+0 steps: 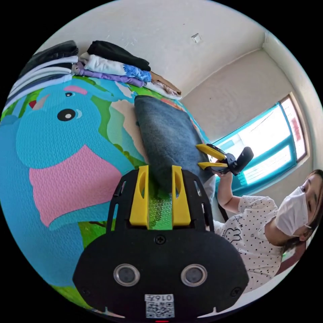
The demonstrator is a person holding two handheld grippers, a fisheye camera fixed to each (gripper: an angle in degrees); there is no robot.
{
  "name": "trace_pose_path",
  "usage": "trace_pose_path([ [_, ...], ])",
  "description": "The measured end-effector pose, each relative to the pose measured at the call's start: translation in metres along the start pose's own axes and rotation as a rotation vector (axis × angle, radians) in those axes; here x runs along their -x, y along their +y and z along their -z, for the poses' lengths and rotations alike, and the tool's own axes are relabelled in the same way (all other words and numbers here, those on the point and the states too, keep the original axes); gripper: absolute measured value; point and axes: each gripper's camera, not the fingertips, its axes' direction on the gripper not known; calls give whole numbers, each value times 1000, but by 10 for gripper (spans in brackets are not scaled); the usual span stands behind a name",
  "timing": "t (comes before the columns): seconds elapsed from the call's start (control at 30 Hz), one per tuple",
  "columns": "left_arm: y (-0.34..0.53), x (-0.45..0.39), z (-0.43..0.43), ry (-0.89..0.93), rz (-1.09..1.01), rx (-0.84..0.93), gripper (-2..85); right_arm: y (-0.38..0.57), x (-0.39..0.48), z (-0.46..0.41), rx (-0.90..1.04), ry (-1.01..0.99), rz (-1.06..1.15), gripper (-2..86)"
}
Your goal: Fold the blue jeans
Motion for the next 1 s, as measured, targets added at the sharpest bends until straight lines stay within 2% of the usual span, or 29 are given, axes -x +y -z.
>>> trace_pose_path([
  [0.13,-10,25,5,137,8,12,83,12,32,12,-40,40,17,161],
  [0.27,-21,60,7,230,74,58,85,46,89,44,-261,44,133,202],
  [0.4,-21,72,10,285,85,52,80,71,143,45,-327,66,219,230],
  [0.53,-18,77,1,368,93,61,76,81,208,9,-254,317,316,234],
  [0.67,-11,84,-21,529,105,74,66,75,265,-40,-97,491,434,226],
  [0.8,2,88,-49,694,122,82,57,75,289,-72,-50,738,479,199],
  [0.9,16,85,-69,751,126,89,56,79,296,-97,-4,890,526,182],
  [0.97,26,77,-75,747,102,80,56,84,291,-117,42,1055,534,166],
  [1.0,33,69,-77,717,69,69,59,86,290,-120,53,1075,544,160],
])
